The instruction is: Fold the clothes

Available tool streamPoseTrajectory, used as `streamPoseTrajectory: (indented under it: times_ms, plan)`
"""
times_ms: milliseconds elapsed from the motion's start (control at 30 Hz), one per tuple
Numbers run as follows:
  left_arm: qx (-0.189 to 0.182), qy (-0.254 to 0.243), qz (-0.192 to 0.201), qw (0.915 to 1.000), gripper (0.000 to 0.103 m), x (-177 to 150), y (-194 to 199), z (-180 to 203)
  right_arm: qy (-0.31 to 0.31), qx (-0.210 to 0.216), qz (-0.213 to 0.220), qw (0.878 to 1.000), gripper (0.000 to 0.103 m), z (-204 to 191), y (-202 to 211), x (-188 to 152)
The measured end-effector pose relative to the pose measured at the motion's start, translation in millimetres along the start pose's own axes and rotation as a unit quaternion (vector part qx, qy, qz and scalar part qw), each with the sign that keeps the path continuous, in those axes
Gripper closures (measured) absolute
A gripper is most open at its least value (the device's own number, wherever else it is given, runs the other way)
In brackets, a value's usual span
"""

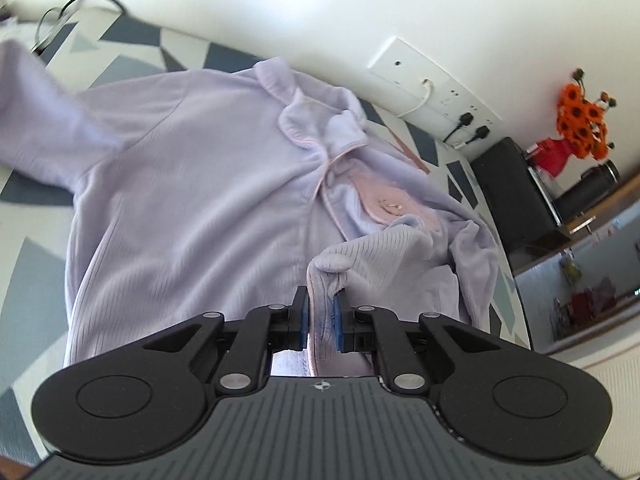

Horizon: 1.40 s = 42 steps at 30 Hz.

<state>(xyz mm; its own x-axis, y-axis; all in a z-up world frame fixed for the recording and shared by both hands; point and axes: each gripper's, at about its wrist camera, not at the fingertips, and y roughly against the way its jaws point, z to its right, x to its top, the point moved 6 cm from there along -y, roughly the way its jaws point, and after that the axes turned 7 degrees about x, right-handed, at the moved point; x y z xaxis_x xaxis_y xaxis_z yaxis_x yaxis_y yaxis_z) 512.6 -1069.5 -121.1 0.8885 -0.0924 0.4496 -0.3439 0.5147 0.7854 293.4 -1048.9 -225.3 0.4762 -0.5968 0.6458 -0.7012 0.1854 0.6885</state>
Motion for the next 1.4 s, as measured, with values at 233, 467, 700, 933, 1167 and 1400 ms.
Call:
streamPoseTrajectory:
  times_ms: [233,467,700,933,1167,1400]
  plan:
    - [-0.005,0.006,0.028,0.9996,0.091,4,16,1,0.020,0.018,-0.033,0.999,0.044,-17,-3,-17]
    - [-0.008,0.001,0.013,0.9999,0.091,-4,18,19,-0.072,0.030,0.033,0.996,0.097,-8,-3,0]
    - [-0.027,-0.046,-0.048,0.9975,0.091,-47,15,49,-0.208,0.013,0.154,0.966,0.098,38,86,6]
    - [0.009,-0.082,-0.177,0.9807,0.091,-132,-48,49,-0.369,-0.028,0.076,0.926,0.098,92,82,-75]
    - [-0.019,-0.123,-0.214,0.9688,0.090,-159,-52,66,-0.455,-0.045,0.058,0.888,0.089,115,78,-103]
    - [-0.092,-0.090,-0.163,0.9782,0.090,-142,-22,85,-0.414,0.040,0.076,0.906,0.070,102,86,-83]
